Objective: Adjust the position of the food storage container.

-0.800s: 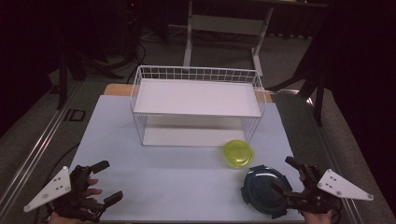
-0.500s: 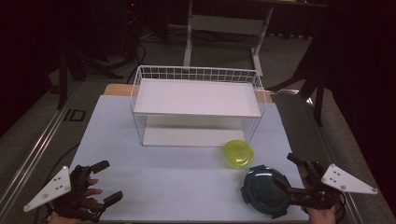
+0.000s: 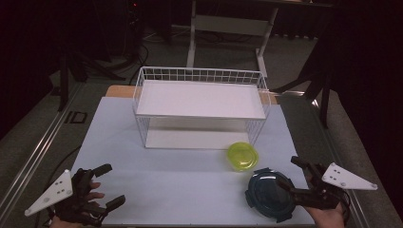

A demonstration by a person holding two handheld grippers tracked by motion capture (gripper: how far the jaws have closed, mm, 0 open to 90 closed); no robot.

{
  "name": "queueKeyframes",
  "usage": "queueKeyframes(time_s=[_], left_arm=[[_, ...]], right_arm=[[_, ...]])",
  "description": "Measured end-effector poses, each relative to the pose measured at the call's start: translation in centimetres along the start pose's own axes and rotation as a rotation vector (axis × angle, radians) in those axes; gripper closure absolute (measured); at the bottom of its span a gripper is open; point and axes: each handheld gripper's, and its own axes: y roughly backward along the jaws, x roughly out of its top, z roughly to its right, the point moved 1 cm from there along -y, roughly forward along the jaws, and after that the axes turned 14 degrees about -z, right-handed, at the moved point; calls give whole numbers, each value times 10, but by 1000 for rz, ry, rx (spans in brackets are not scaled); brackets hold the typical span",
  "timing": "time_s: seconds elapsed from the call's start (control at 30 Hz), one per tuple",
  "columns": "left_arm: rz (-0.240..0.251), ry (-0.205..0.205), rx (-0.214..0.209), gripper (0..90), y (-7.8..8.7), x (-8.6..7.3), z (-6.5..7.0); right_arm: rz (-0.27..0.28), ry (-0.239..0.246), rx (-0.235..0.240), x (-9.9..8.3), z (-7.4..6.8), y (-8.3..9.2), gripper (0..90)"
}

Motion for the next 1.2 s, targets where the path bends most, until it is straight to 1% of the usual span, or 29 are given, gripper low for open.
queueKeyframes(time_s=[0.07,0.17,0.23,0.27,0.33,0.43,0.5,0.6,0.7,0.77,0.9,1.07,1.2], left_arm=[[3,0,0,0,0,0,0],[3,0,1,0,0,0,0],[0,-2,2,0,0,0,0],[1,-2,2,0,0,0,0],[0,-3,2,0,0,0,1],[0,-3,1,0,0,0,0],[1,-3,0,0,0,0,0],[1,-4,0,0,0,0,1],[0,-6,-1,0,0,0,1],[-1,-5,-1,0,-1,0,1],[2,-6,-2,0,0,0,1],[-1,-7,-3,0,-1,0,1],[-3,-9,-3,0,-2,0,1]], right_arm=[[-20,-7,9,-4,4,0,247],[-44,-11,-10,-11,9,1,355],[-52,-23,-21,-16,13,3,456],[-53,-29,-20,-19,15,4,489],[-73,-40,-16,-25,20,5,589],[-107,-49,-17,-36,27,6,685],[-132,-57,-29,-44,30,7,731],[-159,-73,-28,-56,35,8,799],[-182,-87,-16,-66,37,8,873],[-199,-91,-15,-73,39,8,896],[-233,-104,-3,-87,40,11,899],[-275,-122,-8,-104,41,18,900],[-297,-142,-8,-115,44,18,900]])
